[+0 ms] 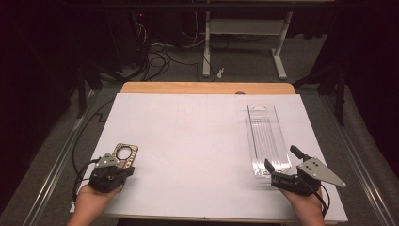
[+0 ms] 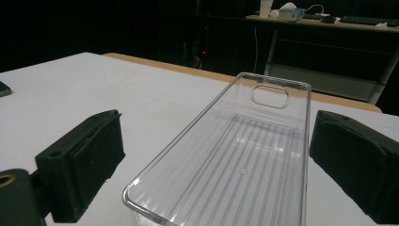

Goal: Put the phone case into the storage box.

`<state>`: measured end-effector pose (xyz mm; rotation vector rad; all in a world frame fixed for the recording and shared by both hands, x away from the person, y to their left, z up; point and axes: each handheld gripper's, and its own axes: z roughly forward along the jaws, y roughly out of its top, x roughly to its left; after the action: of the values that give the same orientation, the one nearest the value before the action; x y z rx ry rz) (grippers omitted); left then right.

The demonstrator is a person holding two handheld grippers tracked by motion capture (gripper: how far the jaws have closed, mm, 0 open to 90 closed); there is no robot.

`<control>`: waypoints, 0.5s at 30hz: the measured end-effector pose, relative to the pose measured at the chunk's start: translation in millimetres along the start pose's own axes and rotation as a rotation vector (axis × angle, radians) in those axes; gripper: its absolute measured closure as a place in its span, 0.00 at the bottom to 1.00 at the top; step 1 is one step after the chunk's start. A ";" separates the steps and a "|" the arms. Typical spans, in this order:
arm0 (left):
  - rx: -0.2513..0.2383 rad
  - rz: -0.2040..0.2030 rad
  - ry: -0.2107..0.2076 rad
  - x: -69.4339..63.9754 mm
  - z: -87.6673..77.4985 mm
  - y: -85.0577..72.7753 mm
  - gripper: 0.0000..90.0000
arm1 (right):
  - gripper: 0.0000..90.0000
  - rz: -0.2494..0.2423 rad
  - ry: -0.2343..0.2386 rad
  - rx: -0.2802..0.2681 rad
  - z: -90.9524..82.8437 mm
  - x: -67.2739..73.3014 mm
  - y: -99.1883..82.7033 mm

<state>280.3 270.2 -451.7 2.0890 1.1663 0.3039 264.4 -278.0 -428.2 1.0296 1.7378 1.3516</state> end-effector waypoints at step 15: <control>-0.294 0.037 -0.046 -27.3 -4.4 26.9 0.93 | 0.05 0.007 0.006 -0.005 -2.0 -0.3 -0.7</control>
<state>280.0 241.0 -426.5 1.8514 0.9913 0.4164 262.7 -279.2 -428.4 1.0306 1.7356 1.3639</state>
